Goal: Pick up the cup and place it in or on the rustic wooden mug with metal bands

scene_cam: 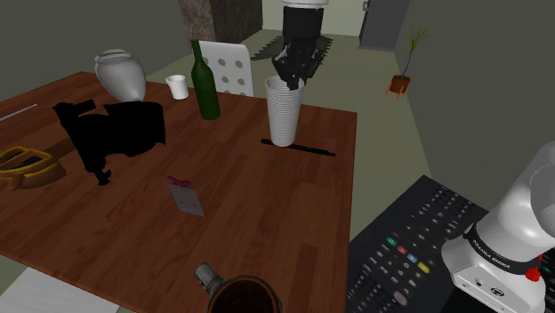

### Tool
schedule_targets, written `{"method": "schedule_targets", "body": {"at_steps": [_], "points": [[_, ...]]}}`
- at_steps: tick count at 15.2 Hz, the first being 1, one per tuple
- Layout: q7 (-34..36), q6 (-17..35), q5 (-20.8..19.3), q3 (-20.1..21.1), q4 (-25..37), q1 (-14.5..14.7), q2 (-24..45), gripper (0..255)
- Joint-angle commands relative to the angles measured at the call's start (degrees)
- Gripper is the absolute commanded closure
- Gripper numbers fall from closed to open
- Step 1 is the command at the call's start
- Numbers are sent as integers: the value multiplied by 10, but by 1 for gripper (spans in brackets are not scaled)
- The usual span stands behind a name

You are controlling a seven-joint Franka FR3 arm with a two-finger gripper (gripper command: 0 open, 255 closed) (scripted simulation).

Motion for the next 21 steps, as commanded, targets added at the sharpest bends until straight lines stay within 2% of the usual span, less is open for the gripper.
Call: {"method": "schedule_targets", "body": {"at_steps": [1,11,21], "points": [[26,-1,3,13,-3,12,-7,255],[164,-8,3,86,21,76,-3,255],[321,-27,-38,162,118,153,70,255]]}}
